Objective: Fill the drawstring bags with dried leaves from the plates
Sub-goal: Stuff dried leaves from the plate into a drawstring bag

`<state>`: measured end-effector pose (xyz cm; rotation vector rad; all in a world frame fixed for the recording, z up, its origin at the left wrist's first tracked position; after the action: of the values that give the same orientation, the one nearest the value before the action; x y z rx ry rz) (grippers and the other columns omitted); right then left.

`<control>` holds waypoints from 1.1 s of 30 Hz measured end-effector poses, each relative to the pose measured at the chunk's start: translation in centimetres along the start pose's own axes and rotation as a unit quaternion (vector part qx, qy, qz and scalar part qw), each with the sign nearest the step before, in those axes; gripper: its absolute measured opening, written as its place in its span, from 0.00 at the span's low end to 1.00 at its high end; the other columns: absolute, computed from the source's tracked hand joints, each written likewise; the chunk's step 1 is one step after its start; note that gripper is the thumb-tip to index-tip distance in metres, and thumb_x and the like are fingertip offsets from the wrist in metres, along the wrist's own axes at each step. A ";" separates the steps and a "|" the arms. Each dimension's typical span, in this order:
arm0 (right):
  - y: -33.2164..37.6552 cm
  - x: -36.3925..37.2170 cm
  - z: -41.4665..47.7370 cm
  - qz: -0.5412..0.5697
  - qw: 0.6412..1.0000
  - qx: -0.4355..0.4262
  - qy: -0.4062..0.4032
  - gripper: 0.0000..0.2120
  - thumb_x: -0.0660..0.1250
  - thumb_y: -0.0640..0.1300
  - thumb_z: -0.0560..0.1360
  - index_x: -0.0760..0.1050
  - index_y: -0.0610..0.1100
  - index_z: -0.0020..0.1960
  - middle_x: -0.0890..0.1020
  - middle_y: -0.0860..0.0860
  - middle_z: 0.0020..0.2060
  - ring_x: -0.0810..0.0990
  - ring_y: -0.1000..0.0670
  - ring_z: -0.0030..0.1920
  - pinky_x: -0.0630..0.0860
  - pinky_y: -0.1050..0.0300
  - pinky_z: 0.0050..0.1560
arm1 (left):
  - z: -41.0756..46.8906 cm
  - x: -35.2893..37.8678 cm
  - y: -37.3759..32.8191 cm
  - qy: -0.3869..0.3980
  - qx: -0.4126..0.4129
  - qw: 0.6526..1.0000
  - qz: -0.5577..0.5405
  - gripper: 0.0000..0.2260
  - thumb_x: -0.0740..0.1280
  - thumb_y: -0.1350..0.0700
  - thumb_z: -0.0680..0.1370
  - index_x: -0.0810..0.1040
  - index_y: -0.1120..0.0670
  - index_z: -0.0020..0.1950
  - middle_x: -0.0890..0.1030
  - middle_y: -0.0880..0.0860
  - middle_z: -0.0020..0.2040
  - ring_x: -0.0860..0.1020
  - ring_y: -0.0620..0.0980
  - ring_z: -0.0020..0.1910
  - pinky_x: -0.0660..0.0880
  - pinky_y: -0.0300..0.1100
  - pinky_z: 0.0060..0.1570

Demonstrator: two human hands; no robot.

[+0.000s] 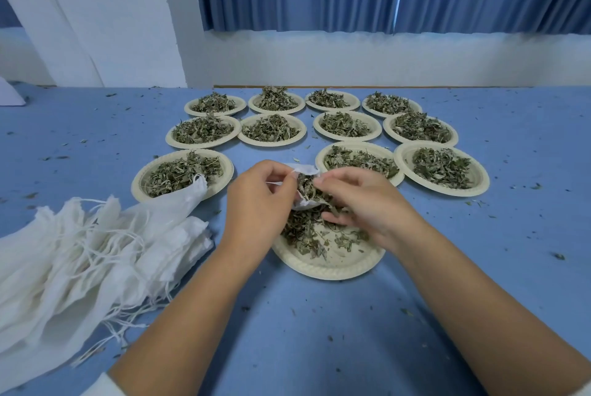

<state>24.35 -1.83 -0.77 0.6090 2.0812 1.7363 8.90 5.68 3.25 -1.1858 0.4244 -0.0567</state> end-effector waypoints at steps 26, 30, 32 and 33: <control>-0.1 0.2 -0.5 -0.036 0.996 0.056 0.064 0.14 0.74 0.37 0.71 0.78 0.42 0.56 0.84 0.41 0.50 0.85 0.50 0.43 0.82 0.51 0.51 | 0.2 -0.5 0.0 -0.019 0.009 0.999 0.046 0.03 0.68 0.56 0.78 0.81 0.52 0.44 0.83 0.46 0.35 0.82 0.42 0.37 0.79 0.42 0.42; 0.5 -0.6 -0.9 -0.157 0.987 0.008 0.027 0.15 0.76 0.34 0.67 0.79 0.46 0.51 0.84 0.48 0.45 0.85 0.48 0.44 0.81 0.45 0.54 | 0.2 -0.6 0.3 -0.022 -0.003 0.999 0.027 0.05 0.68 0.57 0.78 0.80 0.51 0.43 0.83 0.47 0.34 0.82 0.43 0.36 0.79 0.44 0.43; 1.6 -0.8 -1.2 -0.199 0.979 -0.047 -0.007 0.13 0.78 0.36 0.67 0.79 0.47 0.47 0.82 0.48 0.43 0.82 0.51 0.42 0.81 0.51 0.49 | 0.2 -0.6 0.2 -0.021 -0.002 0.999 0.025 0.05 0.68 0.57 0.78 0.79 0.50 0.42 0.83 0.47 0.34 0.82 0.44 0.36 0.80 0.45 0.44; 2.1 -0.9 -1.3 -0.196 0.977 -0.076 -0.019 0.12 0.78 0.37 0.66 0.79 0.47 0.45 0.82 0.49 0.42 0.82 0.52 0.42 0.81 0.56 0.47 | 0.2 -0.6 0.2 -0.022 -0.001 0.999 0.024 0.05 0.68 0.57 0.78 0.80 0.50 0.42 0.83 0.47 0.34 0.82 0.44 0.36 0.80 0.46 0.44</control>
<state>24.63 -3.02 1.57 0.1686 1.8641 1.6170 8.38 6.11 3.33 -1.1766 0.4147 0.0107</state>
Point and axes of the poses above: each hand's wrist, its own z-axis towards the middle knuckle, its own x-axis out of the palm, y = z × x, the point moved 9 cm from there along z, towards the middle knuckle
